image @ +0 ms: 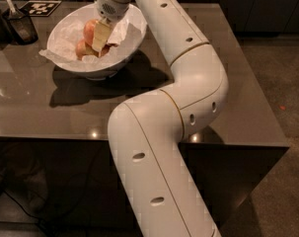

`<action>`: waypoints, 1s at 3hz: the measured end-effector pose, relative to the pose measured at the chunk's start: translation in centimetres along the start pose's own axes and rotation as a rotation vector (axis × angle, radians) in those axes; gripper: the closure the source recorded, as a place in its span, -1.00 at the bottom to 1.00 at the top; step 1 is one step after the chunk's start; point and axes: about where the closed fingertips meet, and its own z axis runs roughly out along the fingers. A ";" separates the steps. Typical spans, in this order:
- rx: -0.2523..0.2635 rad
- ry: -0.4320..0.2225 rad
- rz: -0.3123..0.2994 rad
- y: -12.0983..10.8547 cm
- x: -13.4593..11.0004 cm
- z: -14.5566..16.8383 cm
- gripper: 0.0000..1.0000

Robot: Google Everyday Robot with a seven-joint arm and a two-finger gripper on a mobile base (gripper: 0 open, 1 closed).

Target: Pick apple from white bowl

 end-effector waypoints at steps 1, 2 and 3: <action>0.000 0.000 0.000 0.0 0.0 0.0 0.29; 0.001 0.000 0.000 0.0 0.0 0.0 0.79; 0.127 -0.036 -0.049 -1.7 -2.4 -3.2 1.00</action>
Offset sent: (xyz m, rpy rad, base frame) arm 0.0000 0.0000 0.0000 0.0000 0.0000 0.0000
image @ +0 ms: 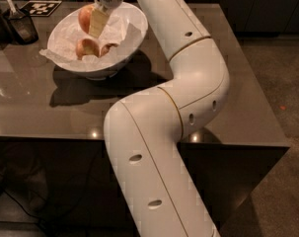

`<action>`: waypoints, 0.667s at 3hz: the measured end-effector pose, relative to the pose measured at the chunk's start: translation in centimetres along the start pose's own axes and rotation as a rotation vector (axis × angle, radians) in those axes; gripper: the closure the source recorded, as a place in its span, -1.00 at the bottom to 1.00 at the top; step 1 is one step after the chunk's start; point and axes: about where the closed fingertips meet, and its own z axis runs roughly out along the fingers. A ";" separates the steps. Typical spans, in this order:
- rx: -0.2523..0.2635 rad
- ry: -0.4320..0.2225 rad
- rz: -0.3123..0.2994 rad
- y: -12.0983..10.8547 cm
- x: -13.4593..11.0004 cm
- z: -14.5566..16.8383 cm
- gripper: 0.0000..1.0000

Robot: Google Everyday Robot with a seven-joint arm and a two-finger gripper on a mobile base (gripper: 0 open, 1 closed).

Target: Pick apple from white bowl

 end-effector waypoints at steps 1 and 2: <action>0.102 -0.028 -0.049 -1.1 -2.6 -3.6 1.00; 0.164 -0.043 -0.073 -1.0 -4.5 -6.6 1.00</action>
Offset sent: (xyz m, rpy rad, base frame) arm -0.1160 0.0015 0.0615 -0.0110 -0.2666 -0.0174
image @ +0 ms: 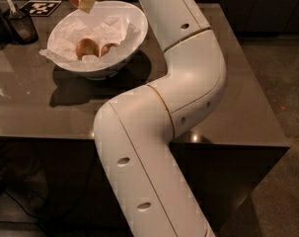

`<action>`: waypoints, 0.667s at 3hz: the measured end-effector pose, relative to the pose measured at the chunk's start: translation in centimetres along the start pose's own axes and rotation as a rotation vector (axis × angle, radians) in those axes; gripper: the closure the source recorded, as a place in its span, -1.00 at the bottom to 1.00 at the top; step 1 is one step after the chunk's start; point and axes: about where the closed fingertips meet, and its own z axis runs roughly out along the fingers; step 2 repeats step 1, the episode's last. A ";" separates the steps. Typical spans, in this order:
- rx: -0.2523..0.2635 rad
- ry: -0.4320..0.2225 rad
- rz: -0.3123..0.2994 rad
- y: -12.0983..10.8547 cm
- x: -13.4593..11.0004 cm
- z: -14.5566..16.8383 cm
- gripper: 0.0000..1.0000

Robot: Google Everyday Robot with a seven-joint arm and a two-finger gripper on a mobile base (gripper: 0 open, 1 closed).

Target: Pick apple from white bowl

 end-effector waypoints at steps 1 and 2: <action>0.030 -0.025 -0.008 -0.4 -0.8 -0.8 1.00; 0.030 -0.025 -0.008 -0.4 -0.8 -0.8 1.00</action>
Offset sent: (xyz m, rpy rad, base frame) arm 0.0000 0.0000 0.0000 0.0000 0.0000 0.0000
